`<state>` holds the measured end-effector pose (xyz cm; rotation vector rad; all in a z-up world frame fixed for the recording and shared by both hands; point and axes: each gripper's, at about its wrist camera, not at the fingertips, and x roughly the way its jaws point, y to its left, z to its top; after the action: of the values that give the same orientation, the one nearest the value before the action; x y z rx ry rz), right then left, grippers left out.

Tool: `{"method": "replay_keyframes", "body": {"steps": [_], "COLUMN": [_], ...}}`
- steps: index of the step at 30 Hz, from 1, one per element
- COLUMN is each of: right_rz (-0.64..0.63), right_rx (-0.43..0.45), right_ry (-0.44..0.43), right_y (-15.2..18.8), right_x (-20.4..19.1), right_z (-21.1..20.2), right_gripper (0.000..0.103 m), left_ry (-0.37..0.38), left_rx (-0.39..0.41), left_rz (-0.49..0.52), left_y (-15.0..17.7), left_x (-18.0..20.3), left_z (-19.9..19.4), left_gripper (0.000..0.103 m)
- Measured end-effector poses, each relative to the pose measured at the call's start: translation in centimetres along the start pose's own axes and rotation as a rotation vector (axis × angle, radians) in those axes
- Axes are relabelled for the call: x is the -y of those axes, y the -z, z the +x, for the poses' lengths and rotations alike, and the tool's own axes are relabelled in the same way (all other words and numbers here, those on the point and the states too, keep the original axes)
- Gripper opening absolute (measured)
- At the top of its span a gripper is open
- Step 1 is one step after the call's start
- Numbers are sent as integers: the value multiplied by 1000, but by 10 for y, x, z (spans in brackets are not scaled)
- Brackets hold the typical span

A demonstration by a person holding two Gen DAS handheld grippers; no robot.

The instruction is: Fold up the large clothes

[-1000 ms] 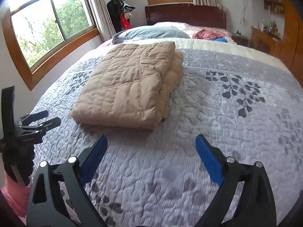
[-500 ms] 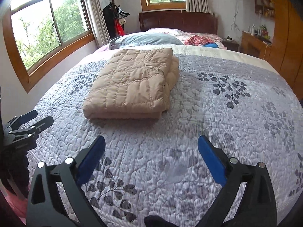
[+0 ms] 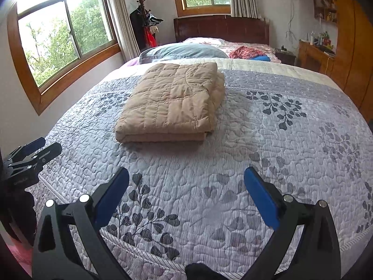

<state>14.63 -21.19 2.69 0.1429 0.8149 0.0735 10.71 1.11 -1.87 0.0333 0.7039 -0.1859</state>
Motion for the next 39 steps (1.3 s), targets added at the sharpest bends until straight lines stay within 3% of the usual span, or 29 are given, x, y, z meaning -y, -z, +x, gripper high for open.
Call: {"method": "replay_keyframes", "body": {"steps": [39], "right_rz": [-5], "right_rx": [-23], "right_ry": [-6], "right_y": [8], "right_x": [-1], "right_z": [7], "right_gripper": [98], "left_ry": [-2], "left_rx": [-16], "left_rz": [25], "left_y": [8], "left_x": [4], "left_z": [2], "left_gripper": [99]}}
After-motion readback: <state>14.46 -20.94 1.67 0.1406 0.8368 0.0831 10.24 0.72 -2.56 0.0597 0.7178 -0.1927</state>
